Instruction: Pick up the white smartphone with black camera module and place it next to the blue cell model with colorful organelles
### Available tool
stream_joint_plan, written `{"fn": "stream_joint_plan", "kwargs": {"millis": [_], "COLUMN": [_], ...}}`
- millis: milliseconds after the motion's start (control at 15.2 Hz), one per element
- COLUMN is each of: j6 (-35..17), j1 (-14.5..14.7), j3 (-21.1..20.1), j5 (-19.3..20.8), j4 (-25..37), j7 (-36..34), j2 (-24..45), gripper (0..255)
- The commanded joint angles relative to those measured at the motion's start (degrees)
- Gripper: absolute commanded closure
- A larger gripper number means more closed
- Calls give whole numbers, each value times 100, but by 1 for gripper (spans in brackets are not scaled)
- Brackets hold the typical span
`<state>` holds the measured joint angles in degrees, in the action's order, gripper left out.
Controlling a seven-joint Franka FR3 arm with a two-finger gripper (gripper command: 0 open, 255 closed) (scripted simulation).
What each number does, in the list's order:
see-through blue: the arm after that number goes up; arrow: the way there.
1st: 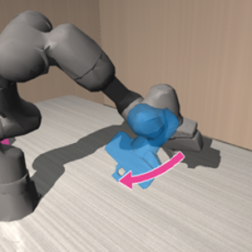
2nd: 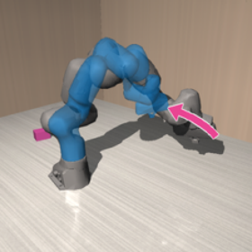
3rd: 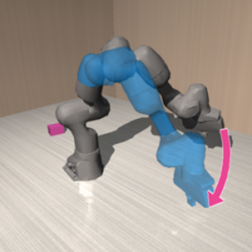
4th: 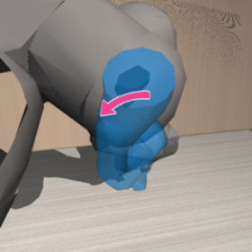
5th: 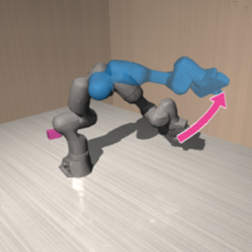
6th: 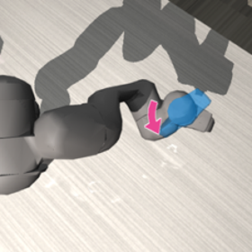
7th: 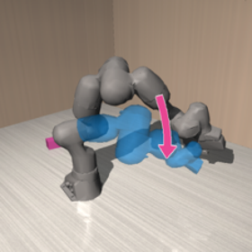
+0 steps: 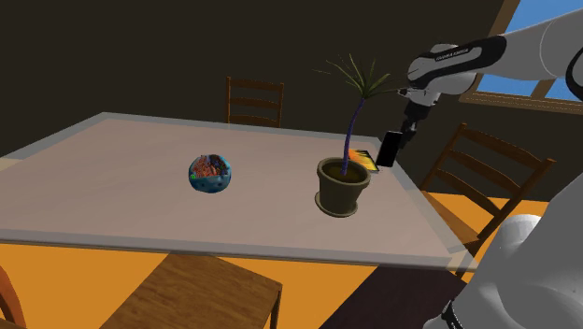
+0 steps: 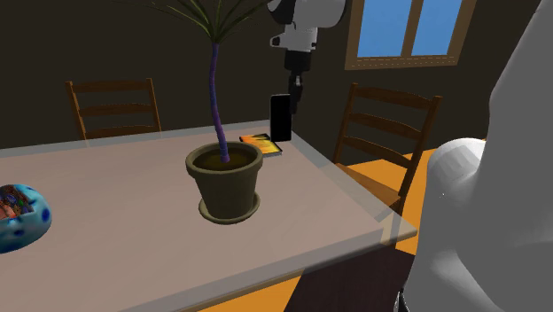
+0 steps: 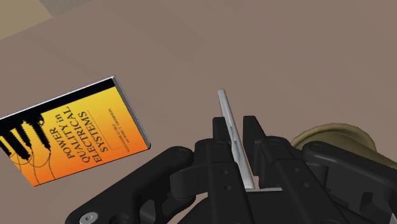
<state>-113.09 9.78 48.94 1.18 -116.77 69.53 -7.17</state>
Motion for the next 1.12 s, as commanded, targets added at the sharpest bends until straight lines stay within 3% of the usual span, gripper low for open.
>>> {"fn": "stream_joint_plan", "kwargs": {"millis": [0, 1056], "j6": [167, 1393], "j1": [13, 44], "j3": [-23, -112], "j5": [7, 58], "j4": [159, 1329], "j7": [-35, -142], "j2": [-10, -95], "gripper": [255, 255]}}
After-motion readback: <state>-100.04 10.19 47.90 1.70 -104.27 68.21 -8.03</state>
